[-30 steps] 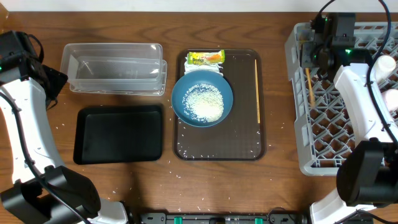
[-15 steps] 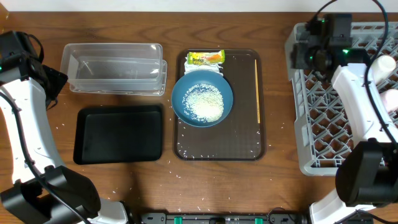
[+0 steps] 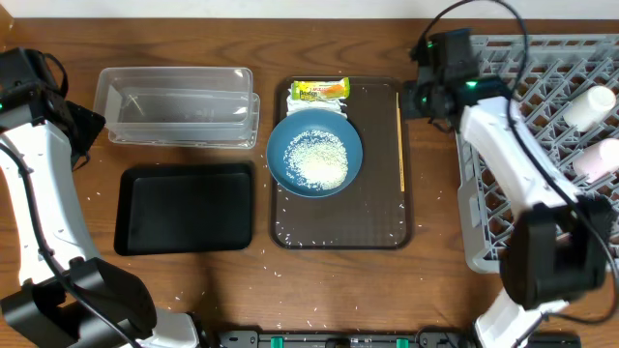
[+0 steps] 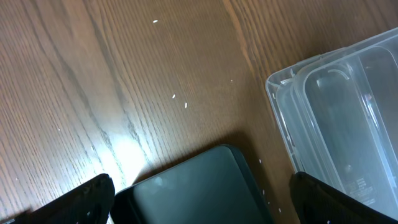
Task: Sort waste into correct bins and load items into the dishwasher rack
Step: 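Return the right gripper to the second chopstick on the tray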
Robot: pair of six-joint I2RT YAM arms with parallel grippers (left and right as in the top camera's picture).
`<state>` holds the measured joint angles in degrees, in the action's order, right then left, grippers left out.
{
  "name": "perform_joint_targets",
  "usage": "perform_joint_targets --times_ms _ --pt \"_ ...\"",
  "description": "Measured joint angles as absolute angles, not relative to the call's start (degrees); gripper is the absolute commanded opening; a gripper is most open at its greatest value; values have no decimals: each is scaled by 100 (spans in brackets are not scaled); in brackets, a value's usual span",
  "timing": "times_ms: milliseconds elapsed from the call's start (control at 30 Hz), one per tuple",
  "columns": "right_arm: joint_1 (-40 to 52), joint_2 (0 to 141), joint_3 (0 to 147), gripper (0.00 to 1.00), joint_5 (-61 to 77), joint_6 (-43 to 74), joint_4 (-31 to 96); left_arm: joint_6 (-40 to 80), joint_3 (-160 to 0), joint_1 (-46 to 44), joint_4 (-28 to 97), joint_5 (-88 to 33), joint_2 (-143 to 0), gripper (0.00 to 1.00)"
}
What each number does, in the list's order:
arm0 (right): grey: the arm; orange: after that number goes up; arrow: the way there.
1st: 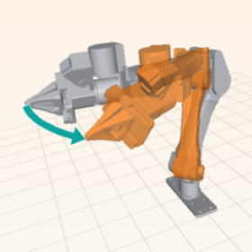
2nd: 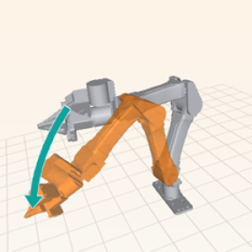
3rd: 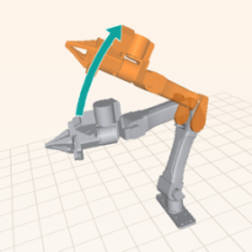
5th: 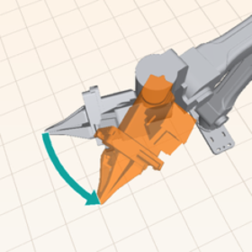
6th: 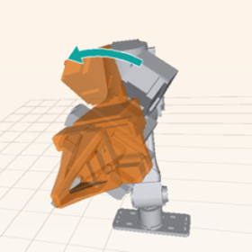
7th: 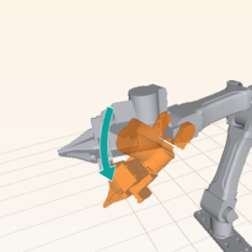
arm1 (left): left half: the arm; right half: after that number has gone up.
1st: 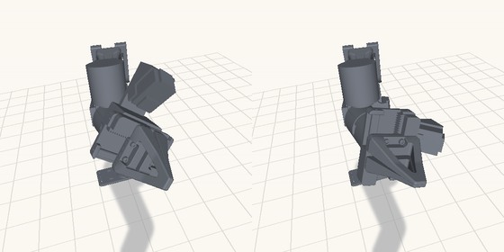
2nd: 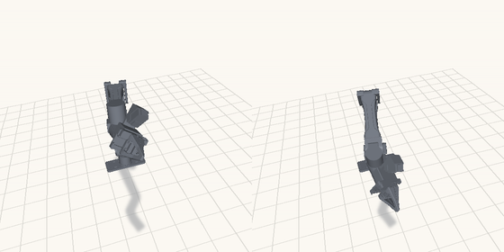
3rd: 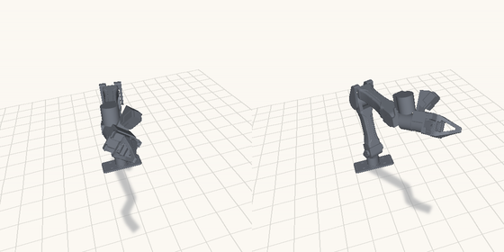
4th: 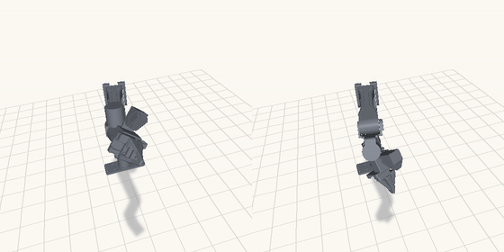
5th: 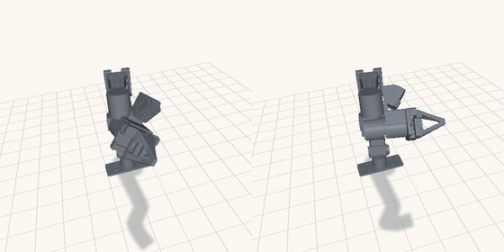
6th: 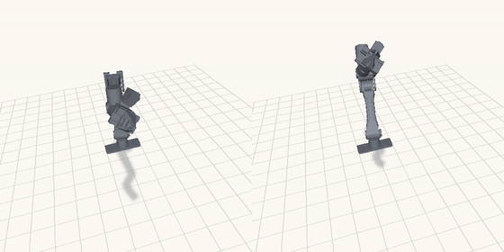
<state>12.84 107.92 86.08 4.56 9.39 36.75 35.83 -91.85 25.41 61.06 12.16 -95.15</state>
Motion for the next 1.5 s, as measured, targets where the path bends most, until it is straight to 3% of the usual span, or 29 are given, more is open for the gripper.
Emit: perform_joint_targets --times_ms 67,300,400,600,1033,1500 --pt "1354 11074 8604 24 414 1109 3658 3581 -9185 2541 6106 1216 -9515 93" --pt "1533 11819 8543 30 340 1562 3597 3581 -9185 2541 6106 1219 -9515 93" --pt "1533 11872 8534 39 220 1734 3599 3583 -9185 2541 6106 1216 -9515 93" --pt "1533 11872 8534 44 -49 1887 3566 3581 -9185 2541 6106 1216 -9515 93" --pt "1538 11878 8534 32 -215 1931 3522 3583 -9185 2541 6106 1216 -9515 93" --pt "1791 12206 8534 34 -314 1931 3441 3581 -9185 2541 6106 1216 -9515 93"
